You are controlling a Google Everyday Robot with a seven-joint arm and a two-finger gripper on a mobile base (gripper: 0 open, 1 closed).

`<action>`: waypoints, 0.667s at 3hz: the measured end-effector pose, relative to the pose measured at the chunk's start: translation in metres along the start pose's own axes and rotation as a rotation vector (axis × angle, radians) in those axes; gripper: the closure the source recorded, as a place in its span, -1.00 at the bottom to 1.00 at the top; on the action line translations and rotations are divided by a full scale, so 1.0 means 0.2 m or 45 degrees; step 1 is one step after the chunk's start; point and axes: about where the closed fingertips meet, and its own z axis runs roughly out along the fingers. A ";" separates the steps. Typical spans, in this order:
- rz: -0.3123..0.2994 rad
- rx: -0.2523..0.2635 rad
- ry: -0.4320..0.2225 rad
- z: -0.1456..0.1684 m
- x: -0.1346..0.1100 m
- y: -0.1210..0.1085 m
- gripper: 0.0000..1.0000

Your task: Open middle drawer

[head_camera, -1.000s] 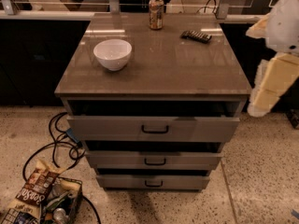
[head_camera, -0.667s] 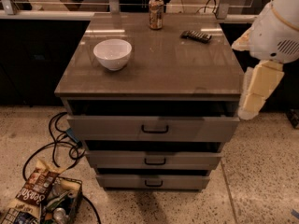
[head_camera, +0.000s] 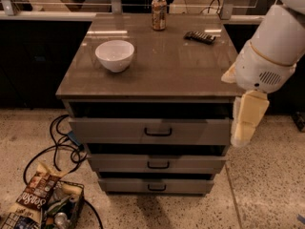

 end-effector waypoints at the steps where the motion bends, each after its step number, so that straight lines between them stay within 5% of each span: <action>1: 0.022 -0.056 0.000 0.13 -0.03 0.08 -1.00; 2: 0.045 -0.143 -0.055 0.37 -0.11 0.12 -1.00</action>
Offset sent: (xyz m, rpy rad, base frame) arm -0.0186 0.0577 -0.0944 0.0866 0.1549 -0.0147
